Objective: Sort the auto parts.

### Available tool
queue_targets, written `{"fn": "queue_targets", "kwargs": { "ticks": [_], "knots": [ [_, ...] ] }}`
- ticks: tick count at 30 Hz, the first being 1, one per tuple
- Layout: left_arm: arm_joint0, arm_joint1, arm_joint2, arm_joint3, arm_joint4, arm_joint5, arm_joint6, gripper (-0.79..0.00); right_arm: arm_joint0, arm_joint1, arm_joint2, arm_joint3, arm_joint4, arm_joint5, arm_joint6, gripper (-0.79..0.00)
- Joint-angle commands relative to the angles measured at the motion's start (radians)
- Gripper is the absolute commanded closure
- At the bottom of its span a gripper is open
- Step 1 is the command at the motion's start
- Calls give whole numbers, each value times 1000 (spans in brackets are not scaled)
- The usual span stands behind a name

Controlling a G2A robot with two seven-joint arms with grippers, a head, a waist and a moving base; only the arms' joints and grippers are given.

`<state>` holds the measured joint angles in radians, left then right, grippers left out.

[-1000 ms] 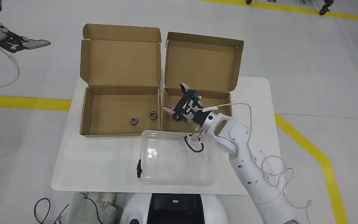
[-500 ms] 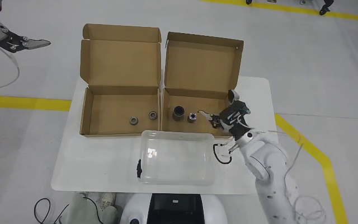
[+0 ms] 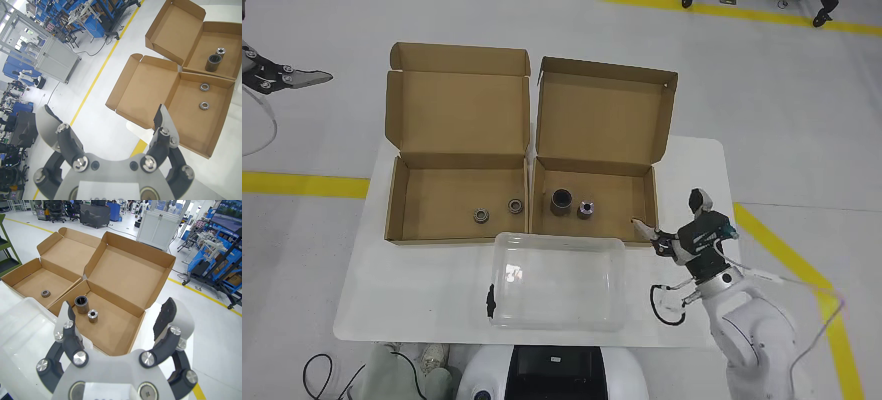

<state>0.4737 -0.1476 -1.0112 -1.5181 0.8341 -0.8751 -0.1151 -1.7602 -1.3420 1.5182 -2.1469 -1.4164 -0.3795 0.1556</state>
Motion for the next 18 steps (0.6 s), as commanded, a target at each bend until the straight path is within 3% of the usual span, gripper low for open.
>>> {"fn": "queue_targets", "kwargs": {
  "ticks": [1, 11, 18],
  "knots": [
    [0, 0, 0, 0, 0, 0, 0, -785, -23, 1, 8, -20, 9, 11, 12, -785],
    [0, 0, 0, 0, 0, 0, 0, -785, -208, 5, 52, -203, 10, 128, 67, -785],
    [0, 0, 0, 0, 0, 0, 0, -785, -216, 6, 35, -203, -36, 191, 65, -785]
  ]
}}
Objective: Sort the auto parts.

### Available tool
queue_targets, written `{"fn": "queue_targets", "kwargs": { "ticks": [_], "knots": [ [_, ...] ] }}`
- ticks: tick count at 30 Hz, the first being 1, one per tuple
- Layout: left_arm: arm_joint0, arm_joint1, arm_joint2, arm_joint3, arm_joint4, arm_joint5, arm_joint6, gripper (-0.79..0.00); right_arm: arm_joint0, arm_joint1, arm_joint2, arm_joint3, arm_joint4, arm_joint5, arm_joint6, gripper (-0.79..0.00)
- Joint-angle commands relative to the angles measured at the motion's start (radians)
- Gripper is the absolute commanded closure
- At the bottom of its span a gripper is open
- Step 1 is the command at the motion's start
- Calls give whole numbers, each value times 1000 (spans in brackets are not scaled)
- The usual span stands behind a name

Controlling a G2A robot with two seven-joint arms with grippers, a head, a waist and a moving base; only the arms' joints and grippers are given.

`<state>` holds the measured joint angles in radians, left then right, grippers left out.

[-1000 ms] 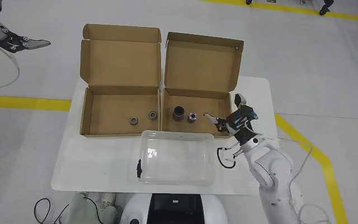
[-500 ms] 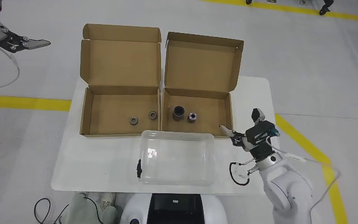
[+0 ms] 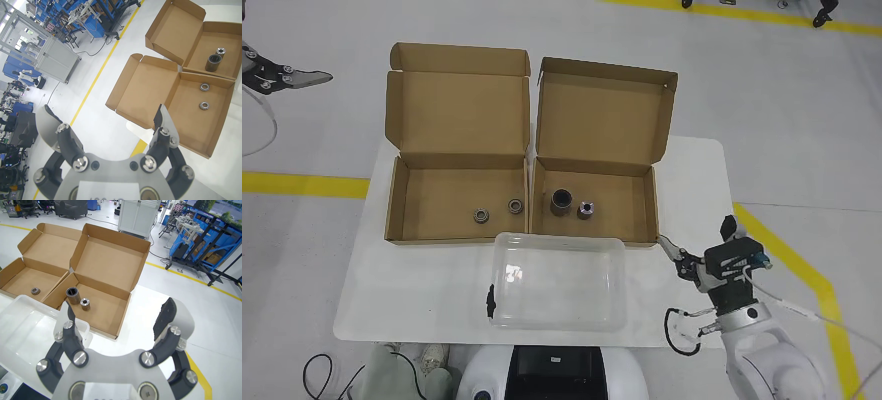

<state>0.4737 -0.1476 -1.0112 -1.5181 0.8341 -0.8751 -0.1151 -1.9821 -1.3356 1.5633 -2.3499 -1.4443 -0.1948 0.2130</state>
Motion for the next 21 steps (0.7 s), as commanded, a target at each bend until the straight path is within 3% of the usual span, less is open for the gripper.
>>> {"fn": "queue_targets", "kwargs": {
  "ticks": [1, 21],
  "knots": [
    [0, 0, 0, 0, 0, 0, 0, -785, 12, 0, -16, 0, -14, 13, 9, -785],
    [0, 0, 0, 0, 0, 0, 0, -785, 17, 0, -22, 0, -18, 21, 9, -785]
  ]
}}
